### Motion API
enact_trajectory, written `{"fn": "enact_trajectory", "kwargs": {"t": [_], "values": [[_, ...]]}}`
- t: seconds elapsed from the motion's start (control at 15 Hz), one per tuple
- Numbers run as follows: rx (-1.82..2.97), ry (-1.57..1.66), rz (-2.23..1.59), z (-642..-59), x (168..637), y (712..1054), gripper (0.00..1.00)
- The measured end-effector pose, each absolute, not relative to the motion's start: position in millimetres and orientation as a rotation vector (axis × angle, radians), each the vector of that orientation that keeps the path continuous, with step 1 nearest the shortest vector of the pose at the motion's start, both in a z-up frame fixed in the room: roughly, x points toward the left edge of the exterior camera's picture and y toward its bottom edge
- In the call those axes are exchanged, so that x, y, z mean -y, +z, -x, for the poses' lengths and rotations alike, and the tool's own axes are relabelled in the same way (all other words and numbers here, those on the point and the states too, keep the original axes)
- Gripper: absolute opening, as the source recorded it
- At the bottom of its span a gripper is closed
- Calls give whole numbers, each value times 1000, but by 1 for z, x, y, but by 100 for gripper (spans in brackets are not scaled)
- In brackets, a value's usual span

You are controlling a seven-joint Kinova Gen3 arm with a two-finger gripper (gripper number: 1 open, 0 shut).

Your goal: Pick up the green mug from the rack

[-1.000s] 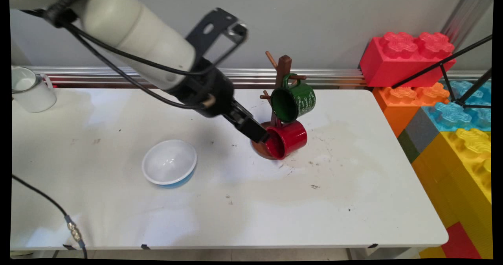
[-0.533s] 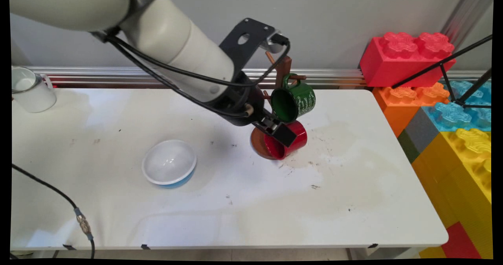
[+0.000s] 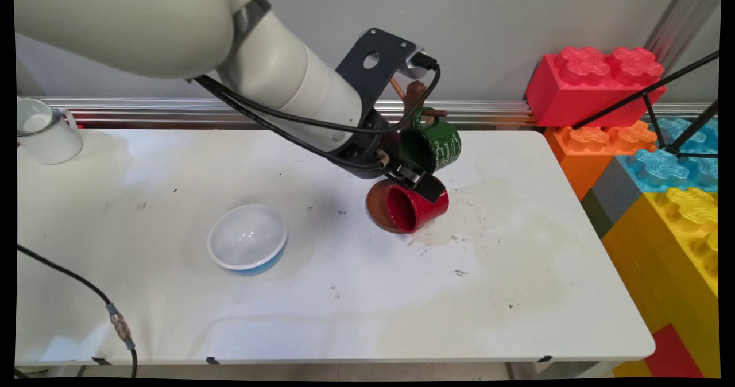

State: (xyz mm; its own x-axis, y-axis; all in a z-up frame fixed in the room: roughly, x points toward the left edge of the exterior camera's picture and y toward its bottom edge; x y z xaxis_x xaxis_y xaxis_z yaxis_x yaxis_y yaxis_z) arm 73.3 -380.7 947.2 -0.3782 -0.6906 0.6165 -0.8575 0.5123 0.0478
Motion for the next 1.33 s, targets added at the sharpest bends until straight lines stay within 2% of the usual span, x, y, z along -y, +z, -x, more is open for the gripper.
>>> {"fn": "enact_trajectory", "kwargs": {"t": [1.33], "values": [[1981, 406, -1176, -63, 412, 897, 100]]}}
